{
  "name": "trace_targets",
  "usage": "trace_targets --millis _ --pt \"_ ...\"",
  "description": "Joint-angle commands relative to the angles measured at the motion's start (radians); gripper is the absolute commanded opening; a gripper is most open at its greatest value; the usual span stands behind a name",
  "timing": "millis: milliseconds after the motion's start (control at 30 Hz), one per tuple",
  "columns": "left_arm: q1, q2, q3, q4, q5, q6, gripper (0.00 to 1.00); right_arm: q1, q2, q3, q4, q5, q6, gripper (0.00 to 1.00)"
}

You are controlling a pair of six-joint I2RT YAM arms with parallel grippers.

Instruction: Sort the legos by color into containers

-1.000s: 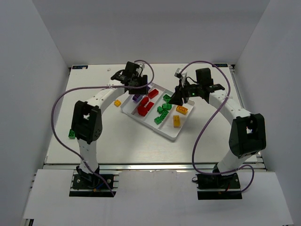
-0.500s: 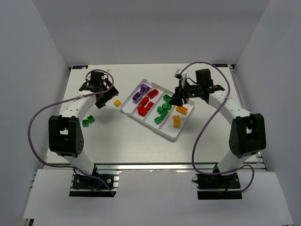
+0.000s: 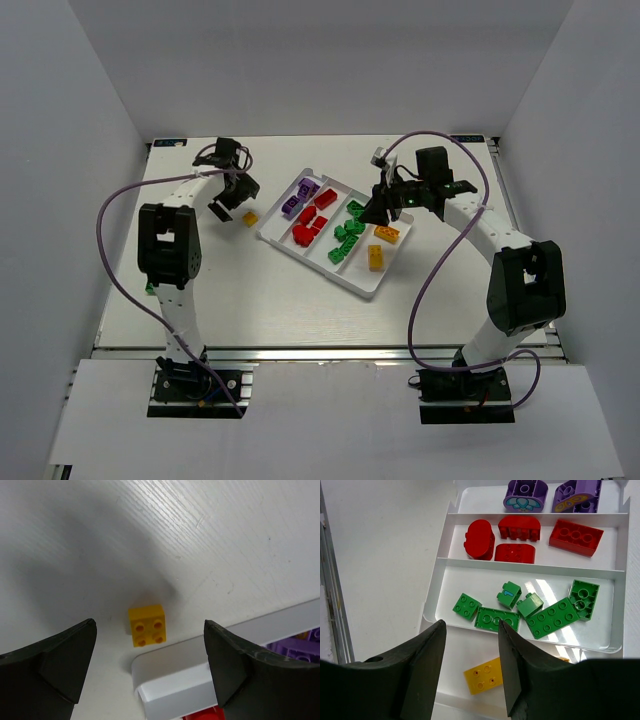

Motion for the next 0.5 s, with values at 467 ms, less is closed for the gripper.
trace_targets --millis 467 --pt "-0.004 0.063 0.019 -0.03 0.035 -0.034 0.81 -0.002 -0.031 -0.005 0.034 -0.015 0.0 0.52"
